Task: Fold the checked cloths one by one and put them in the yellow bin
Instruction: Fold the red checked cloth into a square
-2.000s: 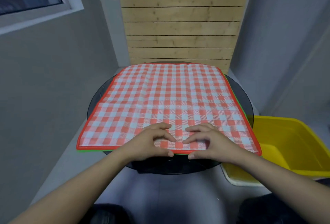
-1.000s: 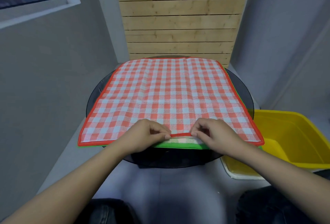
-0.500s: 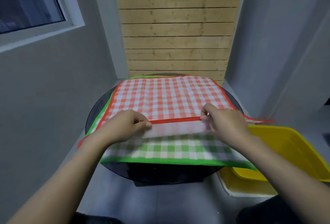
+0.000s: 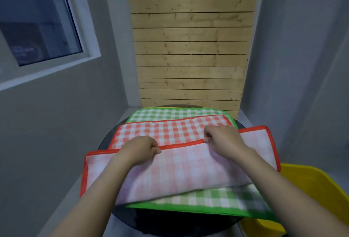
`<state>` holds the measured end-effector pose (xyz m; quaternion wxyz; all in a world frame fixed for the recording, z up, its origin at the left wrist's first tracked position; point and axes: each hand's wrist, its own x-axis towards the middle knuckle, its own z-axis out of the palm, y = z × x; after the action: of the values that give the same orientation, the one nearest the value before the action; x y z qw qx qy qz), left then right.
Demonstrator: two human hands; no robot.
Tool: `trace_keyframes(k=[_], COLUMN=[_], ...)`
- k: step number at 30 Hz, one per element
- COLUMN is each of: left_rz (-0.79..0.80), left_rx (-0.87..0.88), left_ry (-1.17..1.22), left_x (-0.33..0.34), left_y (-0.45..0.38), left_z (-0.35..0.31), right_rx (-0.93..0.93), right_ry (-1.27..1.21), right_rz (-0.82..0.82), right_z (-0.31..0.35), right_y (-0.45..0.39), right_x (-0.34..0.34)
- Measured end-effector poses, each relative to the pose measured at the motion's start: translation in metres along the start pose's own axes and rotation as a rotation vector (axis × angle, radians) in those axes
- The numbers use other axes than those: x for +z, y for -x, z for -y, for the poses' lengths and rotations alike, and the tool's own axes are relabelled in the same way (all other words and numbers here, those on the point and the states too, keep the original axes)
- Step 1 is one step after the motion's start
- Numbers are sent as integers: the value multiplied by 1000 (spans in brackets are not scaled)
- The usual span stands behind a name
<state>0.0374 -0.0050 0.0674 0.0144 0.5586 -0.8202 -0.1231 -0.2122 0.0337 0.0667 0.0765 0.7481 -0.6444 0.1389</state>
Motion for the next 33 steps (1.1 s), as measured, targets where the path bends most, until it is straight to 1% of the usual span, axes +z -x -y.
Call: trace_keyframes(k=[5,9,11,15,21,26,28,29,30,31,33], left_rz=[-207,-307,-326,-311,-376,-376,-414,-408,-362,-285,-90], left_rx=[7,-9,-36,-72,-141,-174,-103,-23,58,116,122], left_ry=[-42,-43,-78,-107,191,246,225,195,167,142,60], left_x=[42,65,75,87,88,87,85,84,86,88,96], left_y=[-28,-51,-59,-65,-65,-64,-58,-53,-47,-39,-26], left_z=[17,24,24,19,24,19,8,0,-11,-22,-39], right_rx=[36,81,101,98,82,123,138,145,150,154,164], right_ry=[-105,-170,-173,-164,-226,-228,-211,-202,-194,-184,-160], right_rz=[10,58,72,37,7,17,4,-2,-8,-15,-29], right_z=[-8,-12,-16,-22,-29,-23,-20,-19,-18,-17,-15], right_y=[-26,-40,-43,-42,-40,-41,-40,-39,-39,-39,-38], right_x=[52,84,98,117,127,126,126,126,126,126,126])
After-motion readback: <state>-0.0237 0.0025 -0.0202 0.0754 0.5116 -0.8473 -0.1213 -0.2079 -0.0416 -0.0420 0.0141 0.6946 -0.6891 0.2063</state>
